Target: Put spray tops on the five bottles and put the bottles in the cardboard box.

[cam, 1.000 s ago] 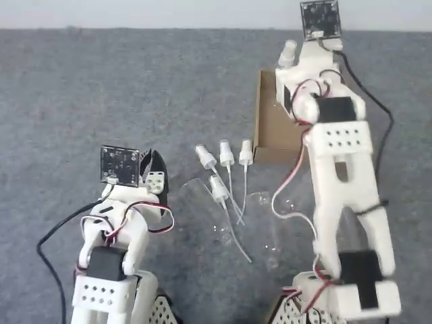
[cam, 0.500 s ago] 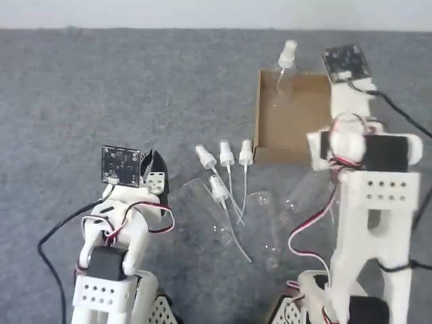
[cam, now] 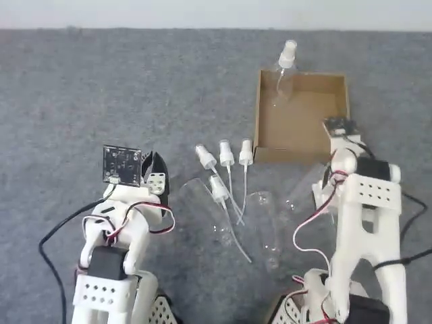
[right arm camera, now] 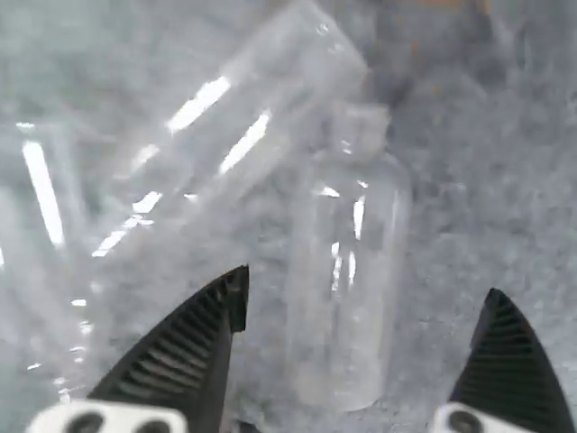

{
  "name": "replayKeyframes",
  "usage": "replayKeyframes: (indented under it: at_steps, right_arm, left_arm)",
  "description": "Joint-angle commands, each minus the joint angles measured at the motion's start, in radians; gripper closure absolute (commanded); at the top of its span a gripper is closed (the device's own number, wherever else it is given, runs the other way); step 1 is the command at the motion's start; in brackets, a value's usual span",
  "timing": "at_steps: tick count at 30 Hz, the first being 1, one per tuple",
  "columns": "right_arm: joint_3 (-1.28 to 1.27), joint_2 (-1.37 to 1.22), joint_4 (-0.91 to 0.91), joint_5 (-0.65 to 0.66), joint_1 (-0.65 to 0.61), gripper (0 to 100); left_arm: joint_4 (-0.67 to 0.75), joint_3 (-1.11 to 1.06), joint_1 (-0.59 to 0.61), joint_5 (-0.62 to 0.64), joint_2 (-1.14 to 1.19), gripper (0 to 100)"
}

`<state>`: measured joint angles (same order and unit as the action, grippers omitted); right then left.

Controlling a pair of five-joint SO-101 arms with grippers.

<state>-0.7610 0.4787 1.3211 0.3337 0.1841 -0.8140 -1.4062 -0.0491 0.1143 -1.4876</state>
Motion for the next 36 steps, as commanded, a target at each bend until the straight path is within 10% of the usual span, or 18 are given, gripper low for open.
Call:
replayKeyframes:
  at_steps: [1,21,36]
  right_arm:
    - [-0.052,0.03,-0.071,0.075,0.074,67.4]
    - [-0.216,0.03,-0.361,0.493,0.567,92.5]
    - [0.129,-0.311,-0.355,0.47,0.641,92.2]
  left_arm:
    - [0.032,0.008,0.006,0.0,-0.018,99]
    - [-0.031,0.104,0.002,-0.035,0.035,99]
    - [-0.258,0.921,-0.149,-0.006,1.132,96]
